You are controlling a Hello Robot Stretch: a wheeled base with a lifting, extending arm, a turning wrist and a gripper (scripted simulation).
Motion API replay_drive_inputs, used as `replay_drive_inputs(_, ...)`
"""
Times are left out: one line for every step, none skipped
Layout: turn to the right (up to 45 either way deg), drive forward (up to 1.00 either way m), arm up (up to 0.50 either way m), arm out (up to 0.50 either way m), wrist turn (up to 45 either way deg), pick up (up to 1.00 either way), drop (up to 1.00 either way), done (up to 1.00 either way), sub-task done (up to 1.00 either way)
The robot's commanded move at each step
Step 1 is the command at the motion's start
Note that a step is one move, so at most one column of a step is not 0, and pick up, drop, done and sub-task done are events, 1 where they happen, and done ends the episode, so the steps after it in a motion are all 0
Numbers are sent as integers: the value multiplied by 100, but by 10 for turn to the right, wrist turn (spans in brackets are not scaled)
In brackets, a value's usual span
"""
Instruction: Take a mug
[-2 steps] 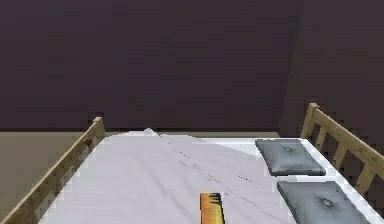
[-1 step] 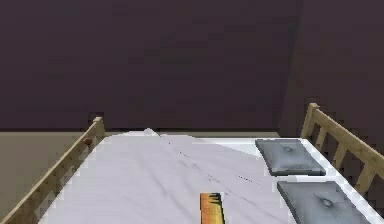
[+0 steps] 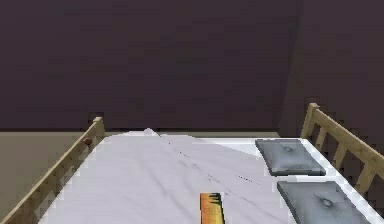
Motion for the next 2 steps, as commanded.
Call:
replay_drive_inputs(0, 0, 0, 0, 450, 0, 0, 0, 0)
replay_drive_inputs(0, 0, 0, 0, 270, 0, 0, 0, 0)
